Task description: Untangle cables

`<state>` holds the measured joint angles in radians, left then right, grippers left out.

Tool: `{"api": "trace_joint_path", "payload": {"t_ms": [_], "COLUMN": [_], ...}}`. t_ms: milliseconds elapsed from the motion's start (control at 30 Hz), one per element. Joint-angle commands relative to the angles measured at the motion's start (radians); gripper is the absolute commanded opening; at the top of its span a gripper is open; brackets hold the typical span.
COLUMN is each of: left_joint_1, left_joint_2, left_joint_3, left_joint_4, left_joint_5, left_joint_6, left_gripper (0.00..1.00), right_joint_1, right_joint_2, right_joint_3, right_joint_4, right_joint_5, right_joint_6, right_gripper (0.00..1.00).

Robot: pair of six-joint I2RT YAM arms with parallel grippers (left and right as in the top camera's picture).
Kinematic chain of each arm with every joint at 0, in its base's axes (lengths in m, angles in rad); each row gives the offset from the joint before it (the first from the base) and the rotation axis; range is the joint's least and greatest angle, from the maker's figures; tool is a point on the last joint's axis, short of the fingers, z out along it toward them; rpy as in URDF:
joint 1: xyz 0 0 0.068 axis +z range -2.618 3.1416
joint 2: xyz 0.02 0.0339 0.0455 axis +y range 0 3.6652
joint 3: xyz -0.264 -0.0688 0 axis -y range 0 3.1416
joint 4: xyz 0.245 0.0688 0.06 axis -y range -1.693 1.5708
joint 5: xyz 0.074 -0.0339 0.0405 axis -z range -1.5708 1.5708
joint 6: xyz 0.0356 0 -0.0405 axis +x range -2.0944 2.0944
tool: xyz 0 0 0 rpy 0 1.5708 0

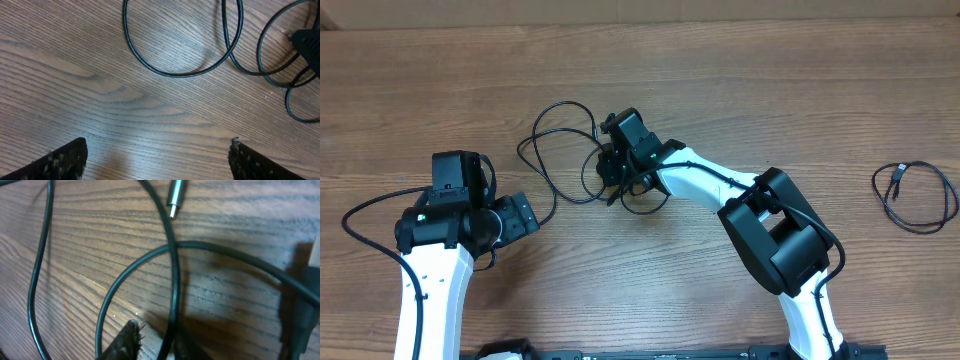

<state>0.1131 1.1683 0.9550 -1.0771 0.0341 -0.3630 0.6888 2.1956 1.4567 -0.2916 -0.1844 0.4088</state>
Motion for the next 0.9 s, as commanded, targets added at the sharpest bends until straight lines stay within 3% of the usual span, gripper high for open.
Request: {"api": "trace_joint_path", "payload": {"t_ms": [0, 133, 433, 867], "left_joint_1": [0.003, 0.004, 0.003, 0.003], "left_joint_2": [0.005, 0.005, 0.005, 0.005], "left_joint_3": [-0.004, -0.004, -0.004, -0.004], "left_joint_4": [-0.001, -0.003, -0.003, 0.009], "left_joint_5": [0.012, 0.011, 0.011, 0.011], "left_joint_6": [0.019, 0.02, 0.02, 0.019], "left_gripper": [0.89, 0.89, 0.89, 0.9], "right_joint_1": [0.006, 0.006, -0.014, -0.297], "right_joint_2": [0.038, 0.038, -0.014, -0.451], "right_joint_3": [0.007, 0.007, 0.012, 0.208], "right_joint_4": [-0.025, -0.058, -0.088, -0.325], "right_joint_5": [0.005, 0.026, -0.01, -0.08], "right_joint_6": [0.108, 0.174, 0.17, 0.087], "right_gripper": [0.17, 0.04, 0.04, 0.04]}}
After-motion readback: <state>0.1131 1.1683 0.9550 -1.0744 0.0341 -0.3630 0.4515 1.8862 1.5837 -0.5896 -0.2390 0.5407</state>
